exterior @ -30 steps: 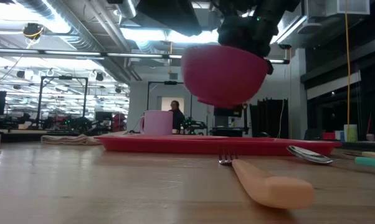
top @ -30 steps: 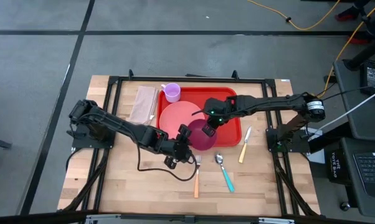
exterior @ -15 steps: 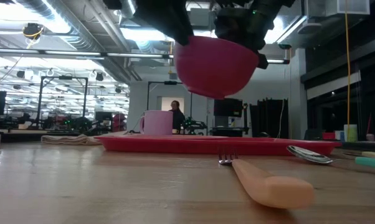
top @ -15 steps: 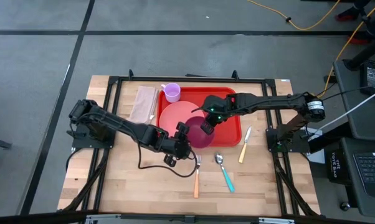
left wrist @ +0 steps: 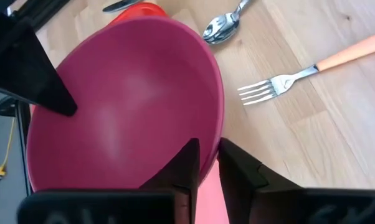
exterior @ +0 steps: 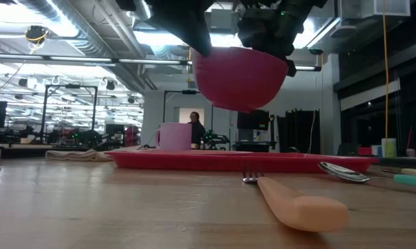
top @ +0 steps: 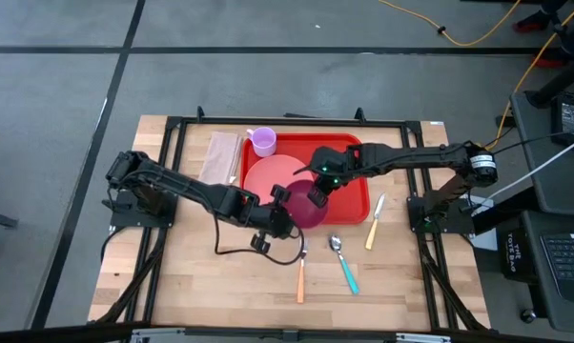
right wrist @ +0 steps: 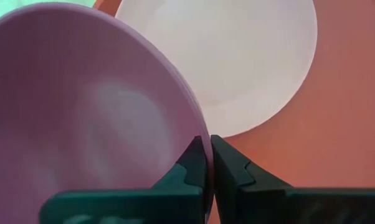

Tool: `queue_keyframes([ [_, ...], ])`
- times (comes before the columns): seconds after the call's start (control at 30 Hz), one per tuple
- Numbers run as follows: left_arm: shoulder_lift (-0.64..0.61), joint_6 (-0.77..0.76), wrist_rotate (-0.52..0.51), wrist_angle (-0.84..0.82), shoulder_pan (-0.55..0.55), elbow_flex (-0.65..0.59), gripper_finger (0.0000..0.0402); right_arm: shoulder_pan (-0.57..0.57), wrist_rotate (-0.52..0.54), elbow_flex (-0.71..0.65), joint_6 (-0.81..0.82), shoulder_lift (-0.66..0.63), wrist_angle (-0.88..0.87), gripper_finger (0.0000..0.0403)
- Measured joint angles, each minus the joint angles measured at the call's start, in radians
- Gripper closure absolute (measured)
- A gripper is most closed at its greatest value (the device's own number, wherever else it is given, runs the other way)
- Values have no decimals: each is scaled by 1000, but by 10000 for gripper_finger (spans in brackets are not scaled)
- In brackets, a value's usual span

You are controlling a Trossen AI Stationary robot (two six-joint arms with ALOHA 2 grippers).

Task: Set up tray
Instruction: Put the pink bowl on the pink plate on the red tray

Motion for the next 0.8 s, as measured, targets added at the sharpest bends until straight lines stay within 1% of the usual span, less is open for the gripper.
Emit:
queue_keyframes([
  [0.07,0,1,12,-2,5,0,368,0,-1,0,-3,0,1,391],
  [0.13,0,1,50,-1,11,0,369,0,-1,0,-4,0,1,391],
  [0.23,0,-3,84,-1,13,0,361,0,-2,0,-4,0,0,391],
  [0.43,0,-3,40,-8,12,0,330,-1,-1,0,-1,0,3,391],
  [0.57,0,-13,37,-18,15,0,315,0,-1,0,0,0,4,391],
  [0.67,0,-20,33,-30,16,0,310,-1,-1,0,3,0,4,390],
  [0.8,0,-23,8,-34,15,-1,312,-1,-1,0,2,0,4,390],
])
